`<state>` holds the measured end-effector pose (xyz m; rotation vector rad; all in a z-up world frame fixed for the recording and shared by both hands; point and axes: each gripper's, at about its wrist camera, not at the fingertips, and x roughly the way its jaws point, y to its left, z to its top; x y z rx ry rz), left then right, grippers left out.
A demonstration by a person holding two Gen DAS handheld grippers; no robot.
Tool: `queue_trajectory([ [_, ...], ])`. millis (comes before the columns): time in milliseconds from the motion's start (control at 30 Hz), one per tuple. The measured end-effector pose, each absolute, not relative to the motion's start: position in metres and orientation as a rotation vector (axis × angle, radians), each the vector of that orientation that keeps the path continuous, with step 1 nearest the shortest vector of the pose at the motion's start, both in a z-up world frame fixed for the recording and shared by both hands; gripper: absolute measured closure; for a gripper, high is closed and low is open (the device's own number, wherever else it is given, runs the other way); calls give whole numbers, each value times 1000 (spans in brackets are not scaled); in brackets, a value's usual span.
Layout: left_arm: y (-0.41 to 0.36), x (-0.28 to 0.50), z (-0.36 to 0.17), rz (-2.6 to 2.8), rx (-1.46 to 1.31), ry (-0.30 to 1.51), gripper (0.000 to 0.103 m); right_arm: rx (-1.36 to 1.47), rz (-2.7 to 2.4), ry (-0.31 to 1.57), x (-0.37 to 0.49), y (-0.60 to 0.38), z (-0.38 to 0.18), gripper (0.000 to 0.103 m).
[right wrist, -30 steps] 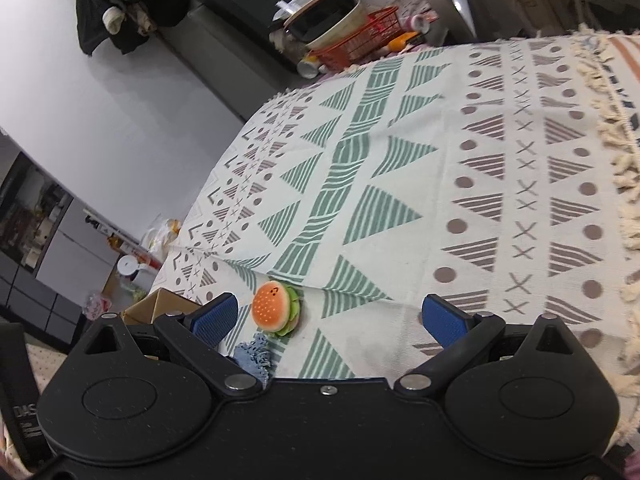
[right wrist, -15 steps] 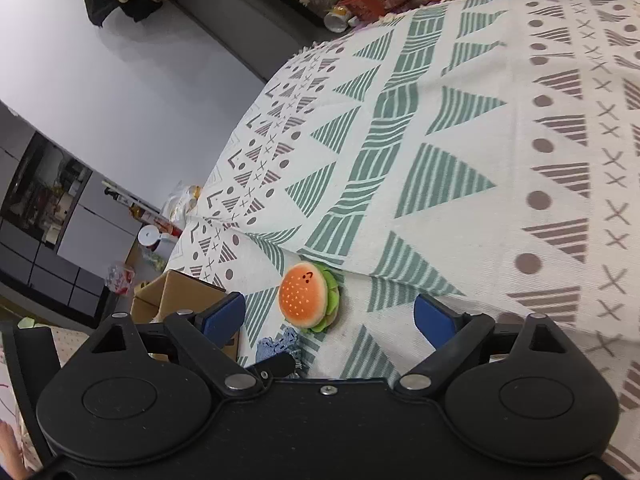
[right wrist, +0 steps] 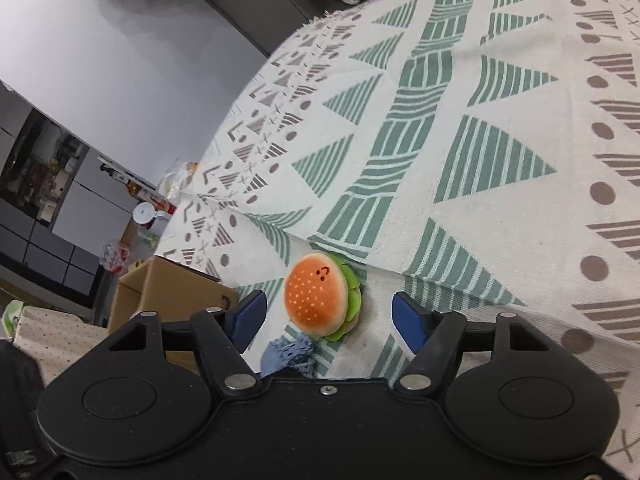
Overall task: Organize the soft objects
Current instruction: 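Close the left gripper on the denim heart plush while the right gripper grasps the burger plush, then carry the denim plush and burger plush over the box with both grippers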
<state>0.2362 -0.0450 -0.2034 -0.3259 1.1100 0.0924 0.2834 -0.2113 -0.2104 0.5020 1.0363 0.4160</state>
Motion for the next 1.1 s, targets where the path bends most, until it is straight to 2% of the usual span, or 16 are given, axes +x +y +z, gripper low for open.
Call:
queue_trajectory([
  [100, -44, 236, -200, 80, -320, 1107, 77, 485, 415, 1047, 287, -205, -217, 35],
  [200, -41, 235, -194, 79, -312, 1098, 78, 467, 424, 1038, 290, -199, -219, 39],
  [233, -40, 234, -192, 81, -309, 1095, 78, 463, 425, 1035, 291, -198, -219, 43],
  [300, -38, 234, -189, 84, -307, 1093, 78, 452, 411, 1039, 293, -196, -221, 61],
  [333, -38, 233, -188, 84, -305, 1092, 78, 450, 406, 1053, 294, -197, -223, 73],
  [433, -36, 231, -186, 88, -298, 1088, 78, 457, 393, 1042, 289, -202, -220, 78],
  [1100, -53, 192, -133, 32, -295, 973, 78, 418, 253, 907, 236, -238, -152, 80],
])
